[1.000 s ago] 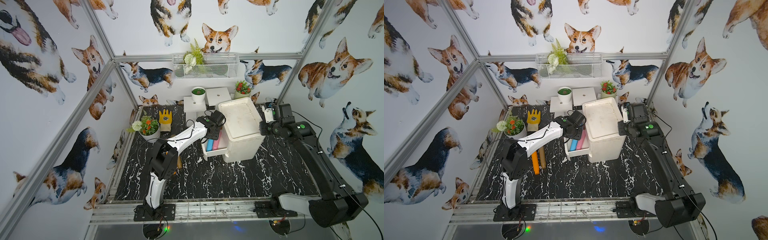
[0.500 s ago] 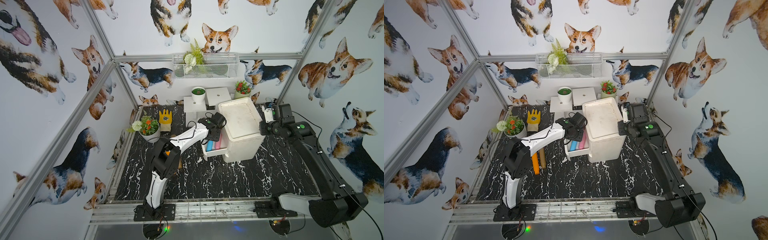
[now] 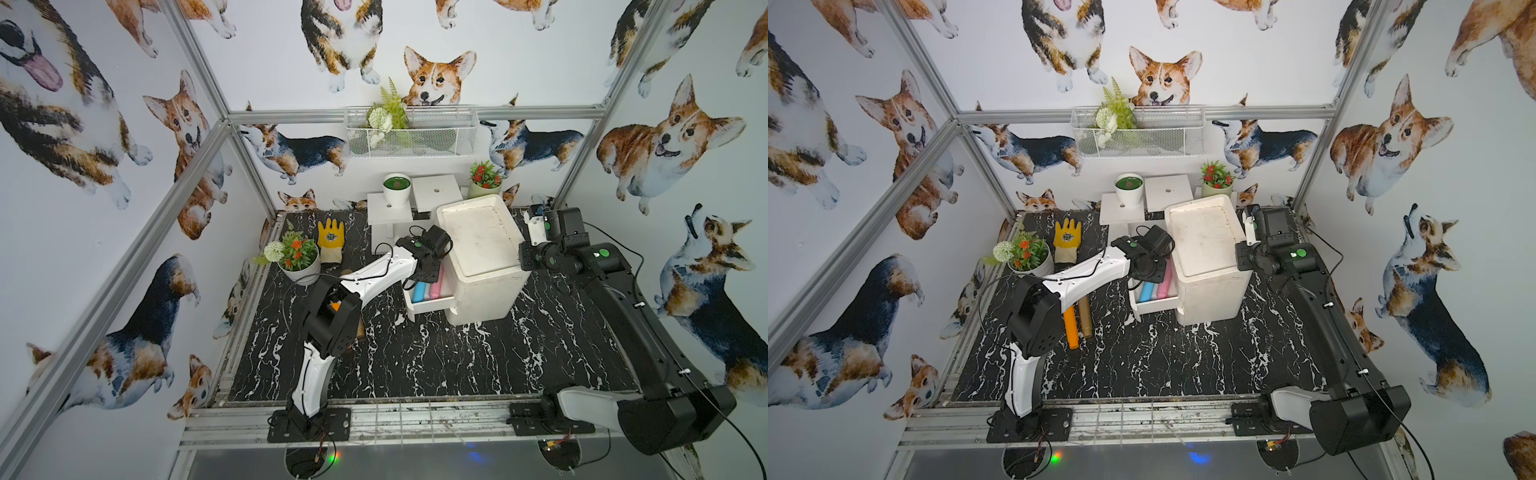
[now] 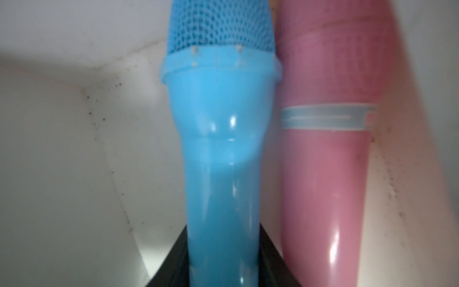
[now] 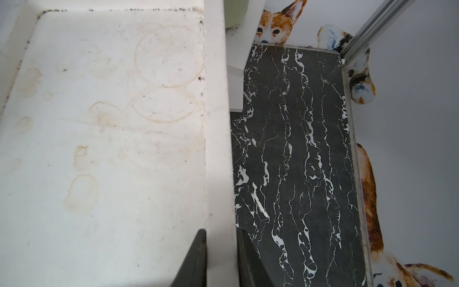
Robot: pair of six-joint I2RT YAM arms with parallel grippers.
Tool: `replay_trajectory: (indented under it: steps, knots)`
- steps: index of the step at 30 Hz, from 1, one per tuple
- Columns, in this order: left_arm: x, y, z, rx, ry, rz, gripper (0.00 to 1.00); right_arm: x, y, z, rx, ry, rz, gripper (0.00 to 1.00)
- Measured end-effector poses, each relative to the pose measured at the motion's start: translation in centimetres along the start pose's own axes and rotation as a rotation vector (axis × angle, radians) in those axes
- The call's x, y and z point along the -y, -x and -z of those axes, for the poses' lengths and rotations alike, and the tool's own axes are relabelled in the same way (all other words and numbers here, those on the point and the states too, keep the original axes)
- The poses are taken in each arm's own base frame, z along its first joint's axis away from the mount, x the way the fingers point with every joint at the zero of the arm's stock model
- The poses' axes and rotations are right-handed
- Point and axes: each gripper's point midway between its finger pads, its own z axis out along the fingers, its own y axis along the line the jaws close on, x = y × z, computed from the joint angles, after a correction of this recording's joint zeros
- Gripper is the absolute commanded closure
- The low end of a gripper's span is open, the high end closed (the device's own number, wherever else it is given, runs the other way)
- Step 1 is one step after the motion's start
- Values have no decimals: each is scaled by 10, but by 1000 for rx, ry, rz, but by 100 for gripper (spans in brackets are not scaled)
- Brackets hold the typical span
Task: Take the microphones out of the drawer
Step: Pick up the microphone from the drawer.
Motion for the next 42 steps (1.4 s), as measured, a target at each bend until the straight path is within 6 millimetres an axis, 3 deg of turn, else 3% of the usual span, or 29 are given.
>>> replay_trajectory:
  steps: [15, 28, 34, 38, 42]
  knots:
    - [-5, 17, 34, 89, -8, 37, 66, 0, 0, -1, -5, 0, 0, 76]
    - [-17, 35, 83, 196, -12, 62, 66, -1, 0, -3, -12, 4, 2, 76]
    - [-38, 40, 109, 240, -9, 93, 66, -2, 0, -4, -13, 5, 2, 76]
    - [-65, 37, 120, 257, 2, 142, 66, -2, 0, -4, -13, 5, 3, 76]
    - [-99, 22, 127, 262, 22, 217, 65, -2, 0, -4, -13, 5, 3, 76]
